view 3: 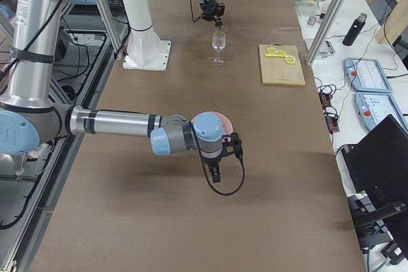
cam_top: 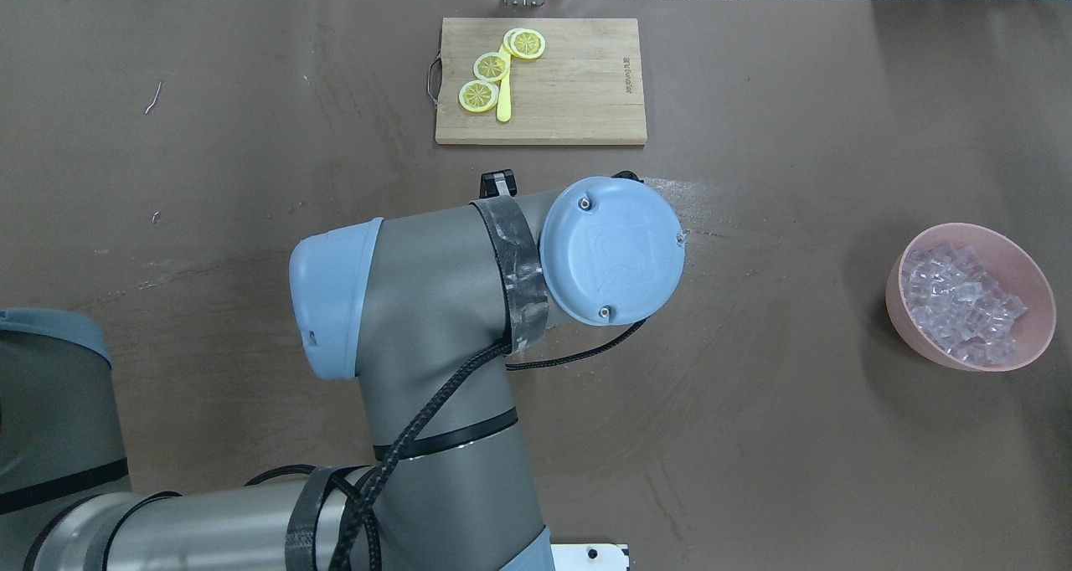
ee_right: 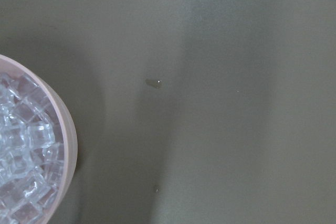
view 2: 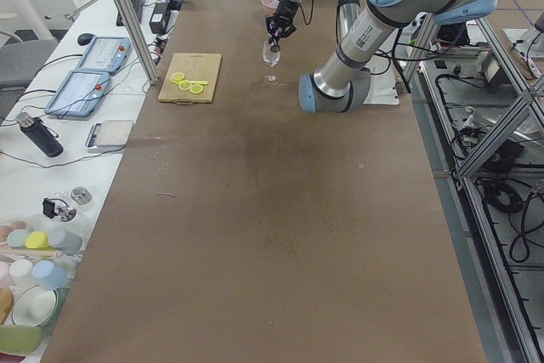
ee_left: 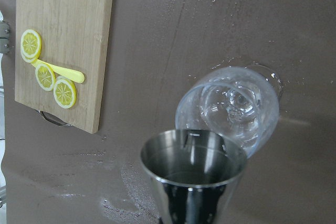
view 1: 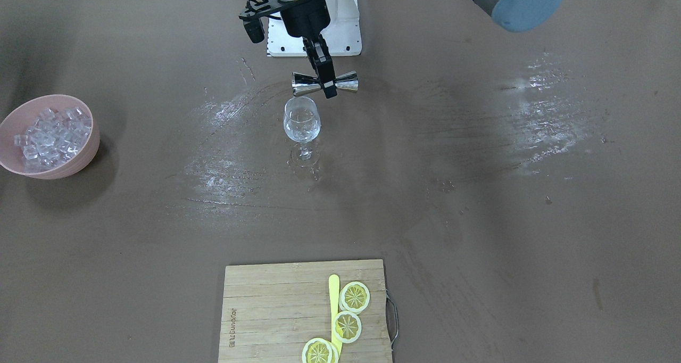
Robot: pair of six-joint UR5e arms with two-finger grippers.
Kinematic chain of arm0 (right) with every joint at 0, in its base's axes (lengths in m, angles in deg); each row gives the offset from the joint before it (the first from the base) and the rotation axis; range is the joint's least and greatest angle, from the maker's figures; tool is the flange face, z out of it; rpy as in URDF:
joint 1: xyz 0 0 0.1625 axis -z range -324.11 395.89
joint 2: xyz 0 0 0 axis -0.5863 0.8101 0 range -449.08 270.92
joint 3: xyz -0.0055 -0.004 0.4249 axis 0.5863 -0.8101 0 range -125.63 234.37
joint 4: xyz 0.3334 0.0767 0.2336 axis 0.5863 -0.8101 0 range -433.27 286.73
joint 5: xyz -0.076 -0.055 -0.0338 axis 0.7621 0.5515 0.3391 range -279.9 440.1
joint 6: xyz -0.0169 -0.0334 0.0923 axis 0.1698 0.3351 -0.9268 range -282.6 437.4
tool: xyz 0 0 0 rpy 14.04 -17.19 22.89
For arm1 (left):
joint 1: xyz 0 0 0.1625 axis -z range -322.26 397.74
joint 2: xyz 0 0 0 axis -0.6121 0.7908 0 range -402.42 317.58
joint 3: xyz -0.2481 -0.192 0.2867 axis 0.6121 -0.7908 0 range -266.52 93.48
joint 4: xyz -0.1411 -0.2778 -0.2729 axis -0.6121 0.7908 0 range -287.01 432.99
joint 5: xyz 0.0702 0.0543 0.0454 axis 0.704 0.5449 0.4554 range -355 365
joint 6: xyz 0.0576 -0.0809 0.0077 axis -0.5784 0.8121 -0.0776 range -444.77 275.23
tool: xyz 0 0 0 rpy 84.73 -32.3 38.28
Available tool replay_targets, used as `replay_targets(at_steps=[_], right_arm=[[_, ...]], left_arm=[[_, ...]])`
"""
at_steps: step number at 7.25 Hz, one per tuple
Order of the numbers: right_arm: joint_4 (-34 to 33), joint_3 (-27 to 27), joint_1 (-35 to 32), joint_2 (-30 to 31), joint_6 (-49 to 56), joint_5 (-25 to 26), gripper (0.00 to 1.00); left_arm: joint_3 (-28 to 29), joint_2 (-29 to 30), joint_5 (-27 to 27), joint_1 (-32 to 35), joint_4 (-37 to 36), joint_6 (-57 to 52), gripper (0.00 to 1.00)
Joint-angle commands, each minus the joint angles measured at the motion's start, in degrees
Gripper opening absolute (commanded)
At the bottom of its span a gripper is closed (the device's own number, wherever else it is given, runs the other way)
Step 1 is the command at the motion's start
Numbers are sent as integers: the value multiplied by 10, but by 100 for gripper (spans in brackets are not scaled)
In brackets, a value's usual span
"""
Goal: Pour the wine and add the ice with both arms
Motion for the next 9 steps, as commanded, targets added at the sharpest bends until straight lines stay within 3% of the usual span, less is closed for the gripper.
replay_targets(at_steps=[1,4,9], right_arm=[[0,-1,-1,0,0,0,100],[0,0,-1,0,0,0,100],[1,1,0,-2,0,0,100]], left_arm=[[-4,-2,-3,1,5,0,0],[-40,-16,-7,6,19,-6,0],[-56,-121,-95,96,220,-66,0]])
